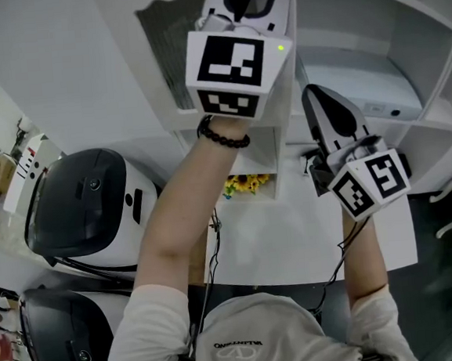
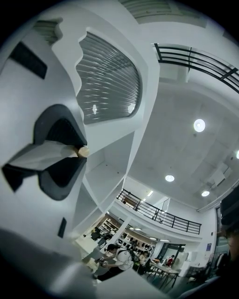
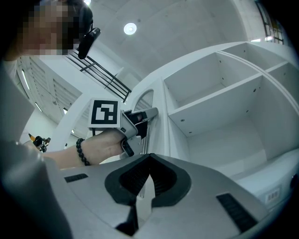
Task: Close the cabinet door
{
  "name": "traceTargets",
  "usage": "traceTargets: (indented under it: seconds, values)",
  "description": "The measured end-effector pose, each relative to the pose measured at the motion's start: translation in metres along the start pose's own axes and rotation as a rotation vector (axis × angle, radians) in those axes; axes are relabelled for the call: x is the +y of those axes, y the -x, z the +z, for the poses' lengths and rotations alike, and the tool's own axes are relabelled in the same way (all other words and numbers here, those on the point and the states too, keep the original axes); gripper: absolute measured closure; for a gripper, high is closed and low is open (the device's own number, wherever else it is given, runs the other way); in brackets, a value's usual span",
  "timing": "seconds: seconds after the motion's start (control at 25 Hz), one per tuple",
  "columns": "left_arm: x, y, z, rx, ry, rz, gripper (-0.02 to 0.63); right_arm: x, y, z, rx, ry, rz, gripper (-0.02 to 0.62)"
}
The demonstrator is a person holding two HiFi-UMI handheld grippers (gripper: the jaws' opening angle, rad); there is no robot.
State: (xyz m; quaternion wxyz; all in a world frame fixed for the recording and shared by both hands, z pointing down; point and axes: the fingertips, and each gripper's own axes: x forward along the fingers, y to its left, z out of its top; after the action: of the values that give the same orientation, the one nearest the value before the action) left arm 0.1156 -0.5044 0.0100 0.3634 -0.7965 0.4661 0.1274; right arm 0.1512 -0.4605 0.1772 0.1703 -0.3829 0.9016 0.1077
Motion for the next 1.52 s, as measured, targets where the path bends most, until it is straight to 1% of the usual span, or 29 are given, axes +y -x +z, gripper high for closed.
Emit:
traceTargets:
  seconds: [0.36, 0.6, 0.8, 0.96, 1.0, 1.04, 1.08, 1.12, 1.2, 1.28, 1.36, 1.44, 1.52]
  values:
    - [0.003, -0.007, -0.008, 0.019, -0.018, 0.022, 0.531, -0.005, -0.001, -0.004, 0.005, -0.007, 0.0, 0.584]
    - [0.002, -0.008, -0.007, 0.016, -0.027, 0.031, 0.532, -0.009, -0.001, -0.006, 0.012, -0.016, -0.004, 0.584]
    - [0.0, -0.006, -0.007, 0.01, -0.009, -0.007, 0.531, -0.005, 0.001, -0.008, 0.015, -0.025, -0.005, 0.584]
    - [0.0, 0.003, -0.007, -0.014, 0.044, -0.047, 0.531, -0.001, 0.005, -0.009, 0.013, -0.037, -0.011, 0.584]
    - [0.0, 0.008, -0.007, -0.018, 0.054, -0.047, 0.531, 0.0, 0.006, -0.01, 0.014, -0.041, -0.013, 0.584]
    - [0.001, 0.014, -0.007, -0.026, 0.056, -0.042, 0.546, 0.002, 0.008, -0.01, 0.015, -0.045, -0.015, 0.584]
    - [0.002, 0.021, -0.006, -0.036, 0.049, -0.034, 0.566, 0.003, 0.01, -0.011, 0.017, -0.049, -0.019, 0.584]
    - [0.002, 0.029, -0.005, -0.046, 0.04, -0.026, 0.572, 0.004, 0.012, -0.012, 0.019, -0.052, -0.023, 0.584]
    - [0.001, 0.046, -0.003, -0.061, 0.043, -0.022, 0.575, 0.005, 0.017, -0.014, 0.022, -0.056, -0.035, 0.584]
    - [-0.003, 0.065, -0.001, -0.08, 0.065, -0.036, 0.578, 0.007, 0.023, -0.015, 0.022, -0.054, -0.052, 0.584]
    - [-0.01, 0.09, 0.0, -0.102, 0.068, -0.047, 0.58, 0.012, 0.031, -0.017, 0.021, -0.049, -0.065, 0.584]
    - [-0.02, 0.118, -0.004, -0.099, 0.081, -0.058, 0.588, 0.019, 0.039, -0.02, 0.025, -0.04, -0.075, 0.584]
    - [-0.031, 0.147, -0.012, -0.074, 0.105, -0.071, 0.595, 0.025, 0.049, -0.025, 0.026, -0.035, -0.09, 0.584]
